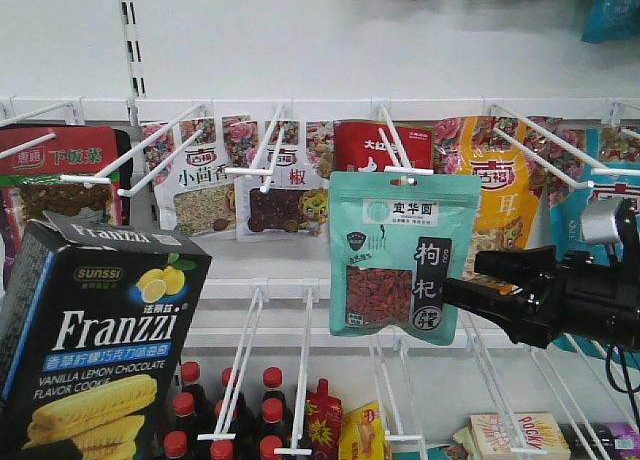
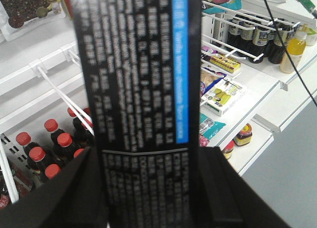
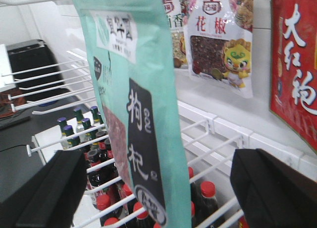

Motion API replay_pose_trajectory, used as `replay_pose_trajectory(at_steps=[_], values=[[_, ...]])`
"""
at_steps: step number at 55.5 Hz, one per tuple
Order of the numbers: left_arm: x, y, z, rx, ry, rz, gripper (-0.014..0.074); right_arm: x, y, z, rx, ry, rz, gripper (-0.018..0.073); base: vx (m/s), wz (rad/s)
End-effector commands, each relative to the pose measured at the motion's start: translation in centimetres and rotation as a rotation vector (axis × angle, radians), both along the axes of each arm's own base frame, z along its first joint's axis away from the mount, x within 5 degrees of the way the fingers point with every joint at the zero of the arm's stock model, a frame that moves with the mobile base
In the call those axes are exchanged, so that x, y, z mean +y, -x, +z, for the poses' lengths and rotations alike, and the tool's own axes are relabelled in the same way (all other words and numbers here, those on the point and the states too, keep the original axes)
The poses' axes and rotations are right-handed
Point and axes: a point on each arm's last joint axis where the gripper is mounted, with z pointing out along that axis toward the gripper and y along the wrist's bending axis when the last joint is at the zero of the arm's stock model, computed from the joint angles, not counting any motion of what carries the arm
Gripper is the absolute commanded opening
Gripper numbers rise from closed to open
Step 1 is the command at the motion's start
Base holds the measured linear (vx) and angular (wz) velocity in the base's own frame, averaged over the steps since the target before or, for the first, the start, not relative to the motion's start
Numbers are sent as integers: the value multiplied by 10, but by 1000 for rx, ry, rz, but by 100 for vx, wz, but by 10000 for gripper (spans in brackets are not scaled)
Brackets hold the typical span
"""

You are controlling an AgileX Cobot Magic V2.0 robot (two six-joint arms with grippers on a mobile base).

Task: Pick snacks and fruit into basket
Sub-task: 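Grasp the teal bag with the right gripper and pull it off the hook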

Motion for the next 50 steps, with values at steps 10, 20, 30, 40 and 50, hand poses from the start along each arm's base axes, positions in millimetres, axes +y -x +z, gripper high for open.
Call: replay_pose_trajectory(at_steps=[10,20,30,40,50], values=[[0,1,20,-100,87,2,40,4,-18,27,-121,-119,67,617,0,0],[0,1,20,-100,87,2,40,25,-30,20,-113,-124,135,598,0,0],[0,1,20,-100,87,2,40,46,-35,19,-117,-123,188,569,0,0],[0,1,20,-100,87,2,40,50,-35,19,-118,-120,195,443,0,0],[0,1,20,-100,87,2,40,51,-34,19,-106,-119,198,121,0,0]])
